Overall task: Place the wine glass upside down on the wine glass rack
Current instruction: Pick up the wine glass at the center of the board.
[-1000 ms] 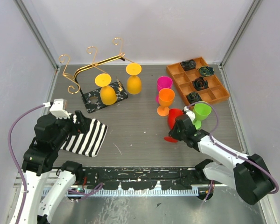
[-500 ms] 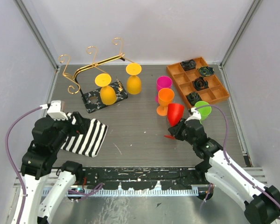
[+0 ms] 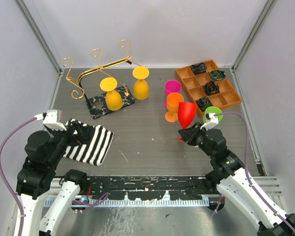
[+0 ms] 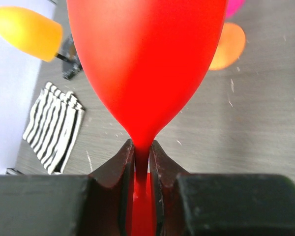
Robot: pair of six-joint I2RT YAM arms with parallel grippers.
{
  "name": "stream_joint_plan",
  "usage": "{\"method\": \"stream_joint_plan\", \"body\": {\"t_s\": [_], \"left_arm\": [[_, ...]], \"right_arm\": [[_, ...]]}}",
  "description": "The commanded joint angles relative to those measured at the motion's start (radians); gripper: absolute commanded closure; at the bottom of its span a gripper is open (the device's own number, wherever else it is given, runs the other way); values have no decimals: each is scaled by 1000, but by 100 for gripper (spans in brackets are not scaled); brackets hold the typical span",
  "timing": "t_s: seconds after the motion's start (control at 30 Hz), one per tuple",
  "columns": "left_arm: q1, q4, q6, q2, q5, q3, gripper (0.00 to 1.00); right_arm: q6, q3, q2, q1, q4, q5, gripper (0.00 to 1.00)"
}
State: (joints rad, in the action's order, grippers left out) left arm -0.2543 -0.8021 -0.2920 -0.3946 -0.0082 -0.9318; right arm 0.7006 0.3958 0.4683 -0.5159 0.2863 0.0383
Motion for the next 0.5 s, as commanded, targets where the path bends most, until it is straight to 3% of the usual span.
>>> {"method": "stream_joint_plan", "body": {"t_s": [0.0, 0.23, 0.47], "left_arm": [[-2, 46, -33, 34, 63, -35, 2], [-2, 88, -87, -37, 204, -67, 2], [-3, 229, -225, -114, 323, -38, 4]], "right_arm": [[-38, 67, -11, -4, -235, -35, 99], [-154, 25, 65, -4, -650, -117, 99], [-247, -34, 187, -4, -934, -165, 99]]}}
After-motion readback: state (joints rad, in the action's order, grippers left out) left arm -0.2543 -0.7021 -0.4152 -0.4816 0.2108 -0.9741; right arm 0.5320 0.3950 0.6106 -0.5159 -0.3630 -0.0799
